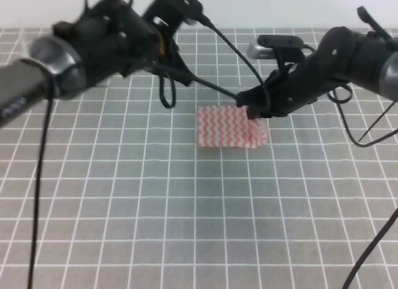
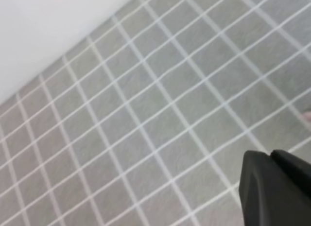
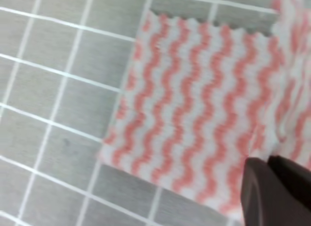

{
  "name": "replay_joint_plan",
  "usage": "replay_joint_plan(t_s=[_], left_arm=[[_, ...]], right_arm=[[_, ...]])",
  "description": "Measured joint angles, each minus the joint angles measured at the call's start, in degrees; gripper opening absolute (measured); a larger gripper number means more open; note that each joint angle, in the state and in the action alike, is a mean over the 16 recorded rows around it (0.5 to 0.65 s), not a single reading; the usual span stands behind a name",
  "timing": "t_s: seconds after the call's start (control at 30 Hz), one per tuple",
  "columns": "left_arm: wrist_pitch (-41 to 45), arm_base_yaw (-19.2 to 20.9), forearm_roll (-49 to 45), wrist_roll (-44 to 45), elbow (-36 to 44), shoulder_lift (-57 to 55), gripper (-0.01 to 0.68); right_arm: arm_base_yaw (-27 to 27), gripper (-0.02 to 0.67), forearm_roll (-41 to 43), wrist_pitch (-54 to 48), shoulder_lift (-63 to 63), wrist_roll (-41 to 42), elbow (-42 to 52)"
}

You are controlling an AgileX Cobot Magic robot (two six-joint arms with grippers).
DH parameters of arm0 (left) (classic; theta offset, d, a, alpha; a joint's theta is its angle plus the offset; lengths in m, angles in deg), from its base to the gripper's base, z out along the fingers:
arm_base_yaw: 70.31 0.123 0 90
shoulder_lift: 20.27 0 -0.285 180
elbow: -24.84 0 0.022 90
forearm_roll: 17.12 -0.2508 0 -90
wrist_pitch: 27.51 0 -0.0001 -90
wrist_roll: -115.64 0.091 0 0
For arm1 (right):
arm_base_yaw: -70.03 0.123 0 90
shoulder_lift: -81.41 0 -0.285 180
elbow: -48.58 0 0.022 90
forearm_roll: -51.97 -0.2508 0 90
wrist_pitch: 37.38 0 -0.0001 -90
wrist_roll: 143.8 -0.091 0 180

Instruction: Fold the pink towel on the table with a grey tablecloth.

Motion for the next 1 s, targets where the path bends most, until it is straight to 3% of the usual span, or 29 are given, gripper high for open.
replay_joint_plan(t_s=[0.87,1.0], left_arm=[[6.3,1.4,-4.5,0.4,0.0,3.9,0.003],[6.3,1.4,-4.5,0.3,0.0,3.8,0.003]], right_arm=[[5.7,-0.011,-5.6,-0.9,-10.5,-0.1,-10.6],[5.8,0.021,-5.6,-1.1,-11.3,0.0,-11.0]])
